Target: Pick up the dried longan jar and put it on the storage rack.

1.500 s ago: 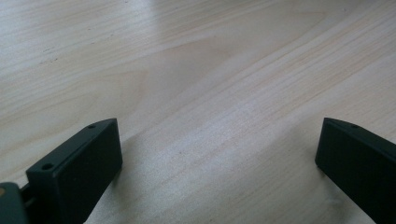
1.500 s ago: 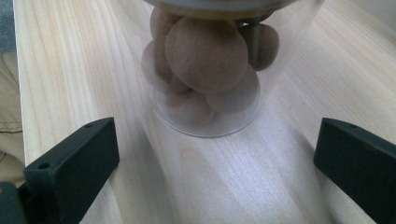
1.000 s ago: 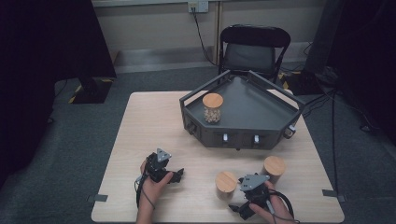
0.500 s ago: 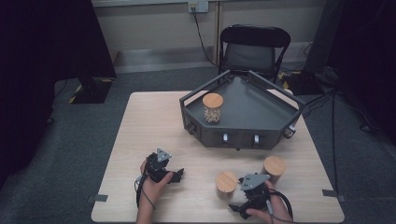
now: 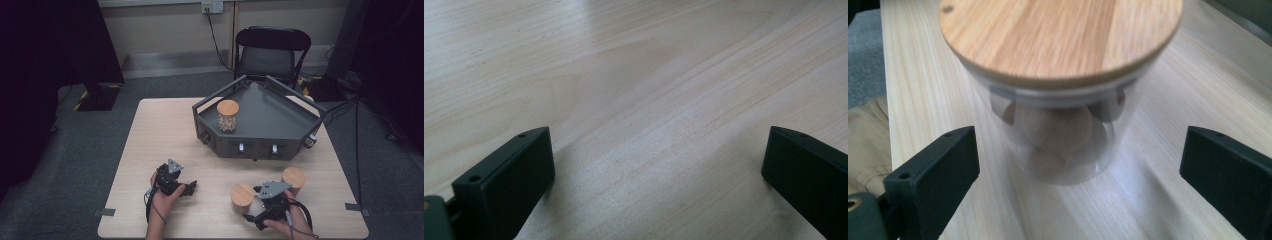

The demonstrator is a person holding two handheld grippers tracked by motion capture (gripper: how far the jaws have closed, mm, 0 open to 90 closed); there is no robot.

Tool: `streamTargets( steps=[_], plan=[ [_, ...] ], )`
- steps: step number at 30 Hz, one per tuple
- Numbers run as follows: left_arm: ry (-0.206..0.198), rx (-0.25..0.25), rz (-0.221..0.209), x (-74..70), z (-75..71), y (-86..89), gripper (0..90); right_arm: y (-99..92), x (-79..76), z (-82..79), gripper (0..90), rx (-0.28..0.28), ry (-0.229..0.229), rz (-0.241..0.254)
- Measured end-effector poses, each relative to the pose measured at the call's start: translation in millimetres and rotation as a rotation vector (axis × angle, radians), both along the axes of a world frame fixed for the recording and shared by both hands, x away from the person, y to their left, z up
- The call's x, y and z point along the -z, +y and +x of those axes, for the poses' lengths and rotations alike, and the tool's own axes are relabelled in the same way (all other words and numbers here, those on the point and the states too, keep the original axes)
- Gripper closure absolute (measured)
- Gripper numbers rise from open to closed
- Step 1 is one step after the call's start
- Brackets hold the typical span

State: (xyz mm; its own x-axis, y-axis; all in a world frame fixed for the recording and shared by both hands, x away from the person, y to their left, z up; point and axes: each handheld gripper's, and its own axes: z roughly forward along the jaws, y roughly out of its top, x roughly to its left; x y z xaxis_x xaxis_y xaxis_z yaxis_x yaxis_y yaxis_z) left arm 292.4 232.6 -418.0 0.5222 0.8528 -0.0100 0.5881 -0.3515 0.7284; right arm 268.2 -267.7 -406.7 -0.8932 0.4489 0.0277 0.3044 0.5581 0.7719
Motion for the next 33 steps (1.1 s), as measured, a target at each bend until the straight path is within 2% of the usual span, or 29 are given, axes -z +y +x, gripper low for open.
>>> streamTargets(
  steps=[7,11,15,22,33],
  plan=[
    [0.000,0.000,0.000,0.0,0.0,0.0,0.2,2.8,6.5,4.5,2.4,0.003,0.018,0.031],
    [0.000,0.000,0.000,0.0,0.0,0.0,0.2,3.9,8.0,4.8,4.6,0.002,0.003,0.037],
    [0.000,0.000,0.000,0.1,0.0,0.0,0.2,1.7,11.0,5.5,6.3,-0.001,-0.005,0.075],
    [0.000,0.000,0.000,0.0,0.0,0.0,0.2,2.2,14.9,7.1,8.4,-0.007,-0.003,0.110],
    [0.000,0.000,0.000,0.1,0.0,0.1,0.2,7.5,18.5,6.7,13.7,-0.022,-0.016,0.116]
  ],
)
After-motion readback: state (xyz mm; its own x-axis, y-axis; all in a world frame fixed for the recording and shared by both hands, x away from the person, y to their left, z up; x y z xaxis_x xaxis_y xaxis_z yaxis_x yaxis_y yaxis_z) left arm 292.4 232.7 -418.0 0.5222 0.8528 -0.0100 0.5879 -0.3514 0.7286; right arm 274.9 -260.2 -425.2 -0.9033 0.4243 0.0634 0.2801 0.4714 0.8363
